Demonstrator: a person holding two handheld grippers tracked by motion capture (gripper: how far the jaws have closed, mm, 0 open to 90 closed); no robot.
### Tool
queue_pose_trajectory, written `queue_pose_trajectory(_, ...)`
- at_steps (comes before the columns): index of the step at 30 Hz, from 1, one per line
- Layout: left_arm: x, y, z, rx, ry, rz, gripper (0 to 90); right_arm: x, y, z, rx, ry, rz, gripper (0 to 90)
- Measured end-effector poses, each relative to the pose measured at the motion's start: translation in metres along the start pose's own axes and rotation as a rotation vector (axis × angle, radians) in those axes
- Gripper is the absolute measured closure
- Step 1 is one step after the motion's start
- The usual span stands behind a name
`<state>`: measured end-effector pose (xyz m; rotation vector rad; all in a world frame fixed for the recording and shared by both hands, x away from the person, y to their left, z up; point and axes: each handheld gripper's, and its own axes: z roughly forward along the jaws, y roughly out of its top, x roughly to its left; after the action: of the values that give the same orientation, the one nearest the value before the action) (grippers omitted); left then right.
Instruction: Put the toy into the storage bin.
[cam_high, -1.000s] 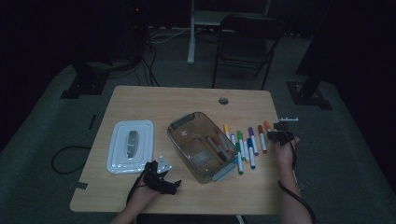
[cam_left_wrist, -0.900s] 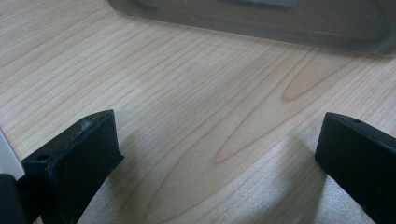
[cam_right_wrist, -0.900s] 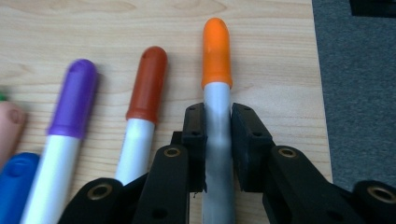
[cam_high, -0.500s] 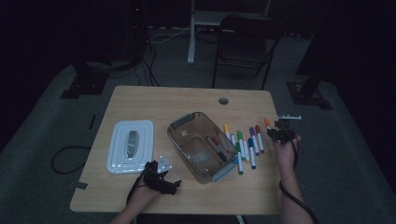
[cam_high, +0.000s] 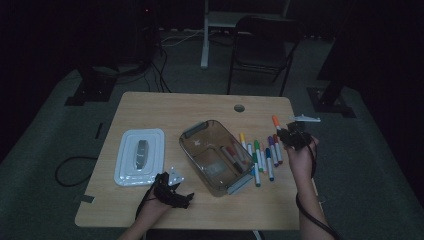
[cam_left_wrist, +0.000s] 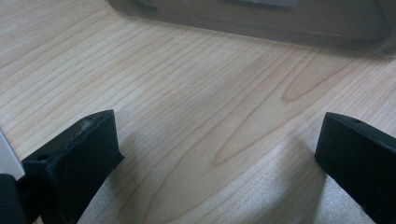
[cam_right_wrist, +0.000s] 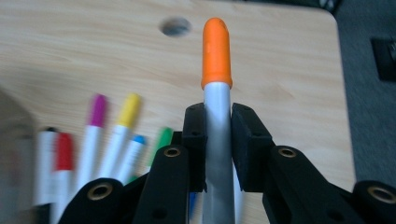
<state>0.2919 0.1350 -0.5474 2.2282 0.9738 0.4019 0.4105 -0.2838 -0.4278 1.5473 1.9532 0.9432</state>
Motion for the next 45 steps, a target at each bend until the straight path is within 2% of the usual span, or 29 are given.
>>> queue_pose_trajectory(9,0.000,0.000,0.000,-0.002,0.001,0.000,0.4,0.058,0.025,-0.025,-0.049,0.104,-0.100,76.5)
queue_pose_trajectory(12,0.000,0.000,0.000,-0.002,0.001,0.000,0.4,0.071,0.028,-0.028,-0.047,0.135,-0.126,76.5)
queue_pose_trajectory(13,0.000,0.000,0.000,-0.001,0.002,0.001,0.4,0.088,0.032,-0.030,-0.044,0.172,-0.156,76.5)
queue_pose_trajectory(14,0.000,0.000,0.000,-0.002,0.001,0.000,0.4,0.088,0.032,-0.030,-0.044,0.172,-0.156,76.5)
queue_pose_trajectory(15,0.000,0.000,0.000,-0.004,0.001,-0.003,0.4,0.094,0.033,-0.030,-0.043,0.189,-0.165,76.5)
queue_pose_trajectory(16,0.000,0.000,0.000,-0.003,0.001,-0.001,0.4,0.108,0.035,-0.030,-0.038,0.218,-0.185,76.5)
queue_pose_trajectory(17,0.000,0.000,0.000,-0.003,0.001,-0.001,0.4,0.108,0.035,-0.030,-0.038,0.218,-0.185,76.5)
queue_pose_trajectory(20,0.000,0.000,0.000,-0.003,0.000,-0.002,0.4,0.131,0.036,-0.028,-0.021,0.265,-0.217,76.5)
queue_pose_trajectory(27,0.000,0.000,0.000,-0.003,0.001,-0.002,0.4,0.172,0.030,-0.014,0.067,0.365,-0.294,76.5)
queue_pose_trajectory(33,0.000,0.000,0.000,-0.002,0.000,-0.003,0.4,0.196,0.022,0.000,0.141,0.409,-0.331,76.5)
queue_pose_trajectory(38,0.000,0.000,0.000,-0.002,0.000,-0.002,0.4,0.208,0.019,0.014,0.221,0.442,-0.349,76.5)
queue_pose_trajectory(41,0.000,0.000,0.000,-0.002,0.000,-0.002,0.4,0.210,0.019,0.020,0.243,0.453,-0.353,76.5)
queue_pose_trajectory(43,0.000,0.000,0.000,-0.001,-0.001,-0.002,0.4,0.215,0.020,0.029,0.293,0.469,-0.363,76.5)
queue_pose_trajectory(45,0.000,0.000,0.000,-0.002,0.000,-0.002,0.4,0.217,0.021,0.033,0.318,0.470,-0.369,76.5)
